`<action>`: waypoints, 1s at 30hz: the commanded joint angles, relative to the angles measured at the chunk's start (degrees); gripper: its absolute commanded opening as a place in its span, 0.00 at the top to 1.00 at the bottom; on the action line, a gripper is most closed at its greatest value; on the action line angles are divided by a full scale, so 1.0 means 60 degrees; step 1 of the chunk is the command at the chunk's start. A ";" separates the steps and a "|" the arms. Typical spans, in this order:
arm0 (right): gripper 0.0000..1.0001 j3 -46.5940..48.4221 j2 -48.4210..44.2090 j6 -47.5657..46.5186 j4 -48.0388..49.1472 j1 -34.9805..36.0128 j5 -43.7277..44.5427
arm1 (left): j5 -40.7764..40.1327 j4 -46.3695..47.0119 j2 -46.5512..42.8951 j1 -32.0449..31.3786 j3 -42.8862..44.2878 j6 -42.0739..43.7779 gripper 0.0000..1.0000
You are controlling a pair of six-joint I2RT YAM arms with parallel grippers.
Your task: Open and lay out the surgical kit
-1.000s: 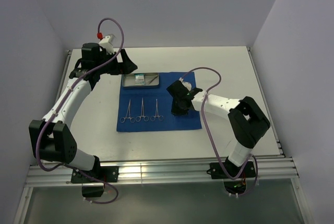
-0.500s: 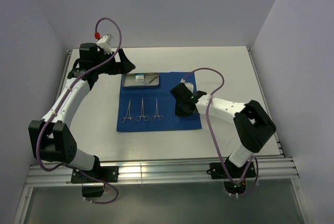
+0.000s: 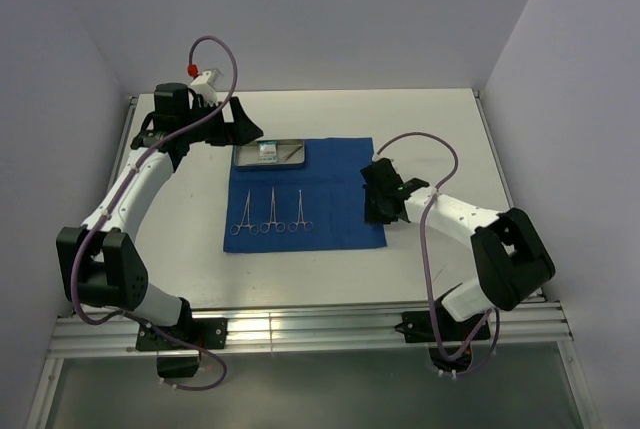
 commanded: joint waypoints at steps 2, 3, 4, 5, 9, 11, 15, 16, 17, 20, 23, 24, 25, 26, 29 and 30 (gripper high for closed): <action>1.00 0.0208 0.0452 -0.0372 0.0404 -0.0242 -0.0003 | 0.0426 -0.0009 0.0059 0.0035 0.0542 0.0196 0.01; 1.00 0.0223 0.0482 -0.0300 0.0405 -0.0242 0.0026 | 0.0382 -0.0010 0.0088 0.0035 0.0571 0.0210 0.01; 1.00 0.0237 0.0540 -0.0226 0.0390 -0.0242 0.0070 | 0.0353 -0.0010 0.0088 0.0035 0.0572 0.0211 0.01; 1.00 0.0281 0.0627 -0.0139 0.0361 -0.0242 0.0114 | 0.0338 0.0005 0.0073 0.0035 0.0572 0.0167 0.01; 1.00 0.0252 0.0760 -0.0181 0.0565 -0.0228 0.0231 | 0.0294 0.0049 0.0103 0.0035 0.0557 0.0152 0.01; 1.00 0.0267 0.0818 -0.0094 0.0580 -0.0242 0.0275 | 0.0250 0.0049 0.0117 0.0035 0.0542 0.0152 0.01; 1.00 0.0282 0.0790 -0.0021 0.0566 -0.0184 0.0304 | 0.0250 -0.0010 0.0117 0.0035 0.0513 0.0167 0.01; 1.00 0.0282 0.0760 -0.0021 0.0580 -0.0169 0.0334 | 0.0250 -0.0010 0.0117 0.0035 0.0528 0.0181 0.01; 1.00 0.0296 0.0760 -0.0021 0.0580 -0.0154 0.0334 | 0.0264 -0.0010 0.0132 0.0035 0.0528 0.0181 0.01; 1.00 0.0325 0.0804 -0.0079 0.0624 -0.0125 0.0304 | 0.0265 -0.0010 0.0147 0.0035 0.0557 0.0181 0.01; 1.00 0.0325 0.0819 -0.0123 0.0668 -0.0110 0.0334 | 0.0250 -0.0053 0.0161 0.0035 0.0586 0.0210 0.01; 1.00 0.0340 0.0819 -0.0123 0.0654 -0.0110 0.0348 | 0.0264 -0.0054 0.0176 0.0035 0.0601 0.0211 0.01; 1.00 0.0340 0.0833 -0.0123 0.0654 -0.0110 0.0334 | 0.0250 -0.0068 0.0161 0.0035 0.0587 0.0225 0.01; 1.00 0.0326 0.0819 -0.0181 0.0697 -0.0096 0.0334 | 0.0250 -0.0068 0.0147 0.0035 0.0572 0.0225 0.01; 1.00 0.0384 0.0790 -0.0123 0.0654 -0.0052 0.0305 | 0.0235 -0.0068 0.0147 0.0035 0.0542 0.0225 0.01; 1.00 0.0399 0.0789 -0.0123 0.0654 -0.0023 0.0334 | 0.0221 -0.0083 0.0147 0.0035 0.0557 0.0211 0.01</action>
